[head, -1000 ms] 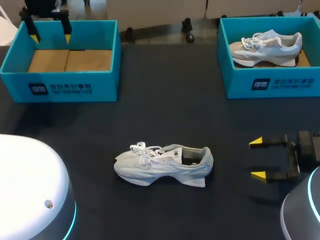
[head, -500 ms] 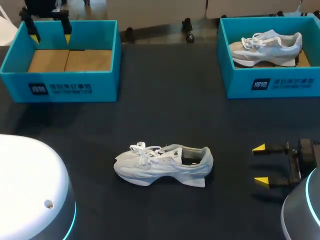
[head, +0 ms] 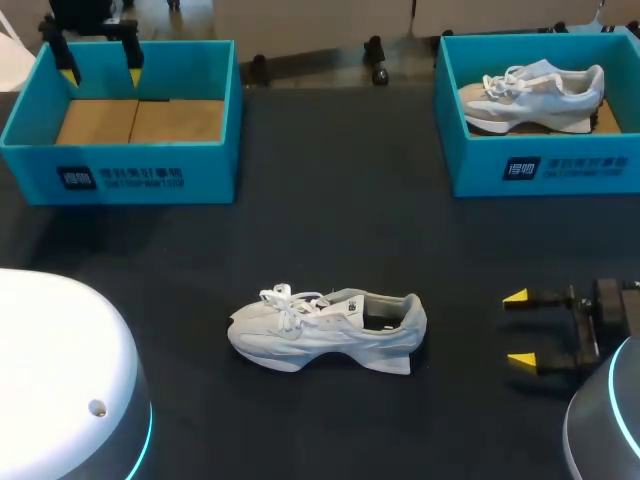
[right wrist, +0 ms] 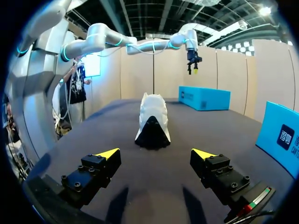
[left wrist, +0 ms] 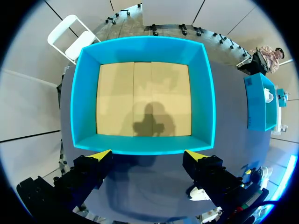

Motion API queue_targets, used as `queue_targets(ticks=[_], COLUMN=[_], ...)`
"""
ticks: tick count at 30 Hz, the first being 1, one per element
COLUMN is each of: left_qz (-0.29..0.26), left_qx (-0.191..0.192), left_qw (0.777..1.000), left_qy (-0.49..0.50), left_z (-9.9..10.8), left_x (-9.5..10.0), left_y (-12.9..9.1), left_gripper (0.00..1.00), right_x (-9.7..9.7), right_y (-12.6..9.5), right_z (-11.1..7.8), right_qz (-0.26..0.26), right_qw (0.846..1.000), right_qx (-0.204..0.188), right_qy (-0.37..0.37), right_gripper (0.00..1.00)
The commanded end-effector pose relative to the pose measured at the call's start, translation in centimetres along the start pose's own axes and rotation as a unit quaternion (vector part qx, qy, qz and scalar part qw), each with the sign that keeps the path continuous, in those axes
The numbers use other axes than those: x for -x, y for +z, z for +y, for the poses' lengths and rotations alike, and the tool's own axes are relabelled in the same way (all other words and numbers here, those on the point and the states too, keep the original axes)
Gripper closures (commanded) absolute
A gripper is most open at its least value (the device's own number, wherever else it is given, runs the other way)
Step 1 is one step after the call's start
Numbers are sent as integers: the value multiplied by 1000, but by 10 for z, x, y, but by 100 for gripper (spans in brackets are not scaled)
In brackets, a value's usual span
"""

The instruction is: Take the shoe out of the shoebox, open the shoe tongue, remove and reinsert the insole, then place the shoe into the shoebox

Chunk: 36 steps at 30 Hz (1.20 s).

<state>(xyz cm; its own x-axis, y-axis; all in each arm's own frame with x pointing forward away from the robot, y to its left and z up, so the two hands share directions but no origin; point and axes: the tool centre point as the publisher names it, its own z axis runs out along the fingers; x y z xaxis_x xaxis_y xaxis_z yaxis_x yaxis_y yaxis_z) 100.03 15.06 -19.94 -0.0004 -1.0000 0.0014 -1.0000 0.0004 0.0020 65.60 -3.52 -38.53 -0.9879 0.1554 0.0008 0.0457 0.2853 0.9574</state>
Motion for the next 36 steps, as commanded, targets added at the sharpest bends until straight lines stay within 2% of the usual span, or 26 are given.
queue_targets(ticks=[1,10,17,36], left_qz=[0,0,0,0], left_qx=[0,0,0,0], left_qw=[1000,1000,1000,1000], left_qy=[0,0,0,0], left_z=[0,0,0,0], left_x=[0,0,0,0], left_y=[0,0,0,0], left_gripper=[0,0,0,0], right_x=[0,-4,-10,-15], right_y=[7,34,48,86], right_z=[-1,-5,2,12], right_qz=[0,-29,-58,-62], right_qw=[1000,1000,998,997], right_qx=[0,6,2,2], right_qy=[1,5,12,46], right_gripper=[0,0,0,0])
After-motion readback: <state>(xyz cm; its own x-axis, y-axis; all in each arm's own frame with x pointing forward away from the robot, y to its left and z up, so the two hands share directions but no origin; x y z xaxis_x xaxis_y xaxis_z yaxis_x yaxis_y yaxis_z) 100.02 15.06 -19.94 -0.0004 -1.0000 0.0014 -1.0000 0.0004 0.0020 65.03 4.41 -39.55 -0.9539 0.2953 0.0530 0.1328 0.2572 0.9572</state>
